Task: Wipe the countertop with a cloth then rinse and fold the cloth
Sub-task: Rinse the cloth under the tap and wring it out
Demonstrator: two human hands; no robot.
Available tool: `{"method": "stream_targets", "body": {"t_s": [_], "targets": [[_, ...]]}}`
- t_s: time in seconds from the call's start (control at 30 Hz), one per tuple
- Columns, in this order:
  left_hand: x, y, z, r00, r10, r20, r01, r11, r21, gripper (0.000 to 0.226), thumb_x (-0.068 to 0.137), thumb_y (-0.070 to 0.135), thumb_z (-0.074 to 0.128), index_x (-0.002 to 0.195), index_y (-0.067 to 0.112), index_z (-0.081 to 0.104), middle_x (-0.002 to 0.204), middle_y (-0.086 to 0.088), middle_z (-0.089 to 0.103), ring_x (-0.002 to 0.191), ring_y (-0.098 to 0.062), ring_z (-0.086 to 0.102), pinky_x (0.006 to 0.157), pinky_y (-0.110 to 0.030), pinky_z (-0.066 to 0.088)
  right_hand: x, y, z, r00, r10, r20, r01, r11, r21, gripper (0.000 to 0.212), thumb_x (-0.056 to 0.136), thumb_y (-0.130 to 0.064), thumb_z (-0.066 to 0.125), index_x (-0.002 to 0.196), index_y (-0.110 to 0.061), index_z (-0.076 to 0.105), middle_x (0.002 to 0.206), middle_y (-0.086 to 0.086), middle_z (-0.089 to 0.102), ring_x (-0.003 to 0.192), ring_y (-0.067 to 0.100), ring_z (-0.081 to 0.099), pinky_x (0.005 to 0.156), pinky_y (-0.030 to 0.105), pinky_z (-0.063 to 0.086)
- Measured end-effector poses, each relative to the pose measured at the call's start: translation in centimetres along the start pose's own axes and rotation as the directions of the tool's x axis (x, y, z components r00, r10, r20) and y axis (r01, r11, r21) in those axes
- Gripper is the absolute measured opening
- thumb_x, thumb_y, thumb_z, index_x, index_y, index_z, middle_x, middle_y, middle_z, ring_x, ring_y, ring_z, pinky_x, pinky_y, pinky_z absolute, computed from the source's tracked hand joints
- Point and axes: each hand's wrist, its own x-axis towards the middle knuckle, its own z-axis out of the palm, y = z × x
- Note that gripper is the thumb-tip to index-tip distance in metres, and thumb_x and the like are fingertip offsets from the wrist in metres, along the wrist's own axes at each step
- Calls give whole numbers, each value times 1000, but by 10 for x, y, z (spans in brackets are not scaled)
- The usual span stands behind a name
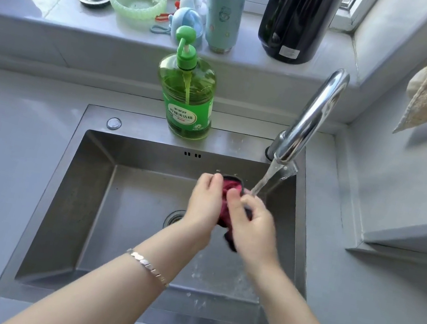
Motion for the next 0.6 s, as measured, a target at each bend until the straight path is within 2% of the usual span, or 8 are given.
{"method": "stream_targets", "body": {"t_s": [0.07, 0.1, 0.17, 0.27, 0.33, 0.4, 0.47, 0.6], "targets": [[-8, -1, 12, 982, -84, 167, 105, 987, -121, 22, 96, 22, 38, 77, 12, 43, 69, -4, 48, 63, -18, 49, 58, -26, 41, 0, 2, 12, 993, 48, -105, -45, 999, 27, 30, 87, -23, 58, 59, -12, 56, 103, 4, 49, 86, 11, 52, 79, 16, 40], [-11, -1, 15, 977, -79, 196, 104, 987, -123, 19, 95, 20, 39, 79, 11, 45, 68, -4, 50, 61, -17, 50, 54, -23, 42, 5, 2, 14, 982, 57, -178, -53, 998, 27, 25, 86, -21, 59, 65, -8, 59, 102, 5, 50, 87, 12, 51, 79, 14, 39], [-14, -1, 13, 985, -39, 171, 55, 994, -89, 23, 94, 20, 43, 76, 10, 55, 66, -1, 58, 60, -15, 55, 54, -22, 45, 16, 2, 17, 961, 77, -265, -62, 996, 65, 20, 85, -17, 61, 70, -4, 60, 88, 7, 57, 79, 16, 53, 79, 22, 43], [-20, 0, 7, 989, 30, 147, -22, 998, -57, 35, 95, 29, 41, 72, 18, 66, 68, -6, 65, 63, -22, 57, 62, -33, 43, 33, 6, 16, 960, 121, -252, -112, 992, 51, 29, 84, -16, 59, 57, -8, 53, 60, 5, 57, 61, 19, 52, 64, 28, 45], [-24, -3, 0, 974, 109, 197, -126, 989, 77, 40, 94, 33, 38, 73, 11, 64, 58, -5, 60, 53, -21, 51, 56, -34, 40, 41, 9, 13, 974, 79, -210, -79, 997, 5, 35, 83, -15, 58, 51, -7, 47, 52, 5, 49, 55, 19, 46, 61, 30, 41], [-26, -5, -10, 955, 165, 245, -215, 957, 192, 39, 89, 36, 38, 62, 13, 55, 44, 5, 54, 44, -16, 49, 50, -33, 44, 47, 13, 5, 989, 9, -144, -21, 996, -84, 40, 82, -14, 58, 48, -11, 38, 47, 2, 39, 49, 15, 37, 56, 29, 34], [-28, -3, -24, 937, 227, 266, -310, 891, 332, 40, 90, 35, 42, 55, 16, 43, 47, 5, 56, 51, -10, 56, 60, -28, 51, 50, 13, -3, 996, -40, -79, 27, 987, -160, 43, 82, -17, 61, 46, -11, 39, 46, 2, 42, 47, 15, 38, 54, 30, 34], [-36, 4, -45, 839, 445, 312, -542, 645, 539, 37, 93, 32, 41, 61, 14, 34, 51, 3, 35, 52, -13, 30, 51, -28, 26, 54, 9, -23, 986, -160, -35, 140, 935, -327, 40, 84, -21, 63, 48, -26, 46, 50, -9, 50, 50, 7, 46, 49, 12, 35]]}}
